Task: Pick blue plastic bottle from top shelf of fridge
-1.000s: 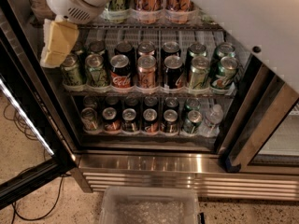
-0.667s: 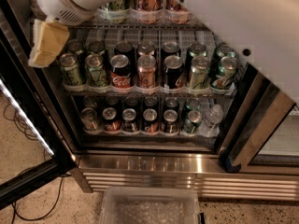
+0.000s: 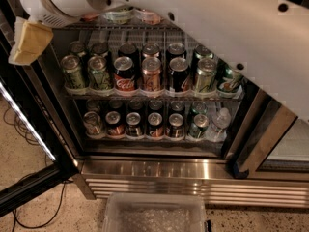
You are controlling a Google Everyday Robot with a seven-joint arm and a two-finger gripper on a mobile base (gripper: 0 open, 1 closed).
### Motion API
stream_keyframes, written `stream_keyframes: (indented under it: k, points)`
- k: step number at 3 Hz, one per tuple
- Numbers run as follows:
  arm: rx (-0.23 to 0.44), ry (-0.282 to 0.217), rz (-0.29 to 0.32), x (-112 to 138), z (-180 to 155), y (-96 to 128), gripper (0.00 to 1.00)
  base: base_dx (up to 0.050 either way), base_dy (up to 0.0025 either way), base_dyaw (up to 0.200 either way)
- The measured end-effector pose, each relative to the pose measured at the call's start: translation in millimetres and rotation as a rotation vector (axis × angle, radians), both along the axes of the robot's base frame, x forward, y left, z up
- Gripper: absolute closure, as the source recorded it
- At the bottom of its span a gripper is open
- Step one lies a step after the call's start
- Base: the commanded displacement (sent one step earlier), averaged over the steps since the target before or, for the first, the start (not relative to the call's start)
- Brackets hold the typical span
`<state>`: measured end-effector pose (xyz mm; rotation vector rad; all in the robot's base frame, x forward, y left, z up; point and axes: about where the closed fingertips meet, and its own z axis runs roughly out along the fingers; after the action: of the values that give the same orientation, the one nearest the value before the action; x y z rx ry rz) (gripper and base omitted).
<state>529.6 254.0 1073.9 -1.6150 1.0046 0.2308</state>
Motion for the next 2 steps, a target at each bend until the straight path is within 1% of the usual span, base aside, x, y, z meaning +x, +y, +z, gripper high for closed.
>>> stream_keyframes:
  k: [1, 2]
  points:
    - [0.000, 0.000, 0.000, 0.0, -0.1, 0.0, 0.00, 0.000, 0.00000, 0.000]
    - [0.028, 0.075, -0.011, -4.7, -11.3, -5.7, 0.00, 0.000, 0.00000, 0.000]
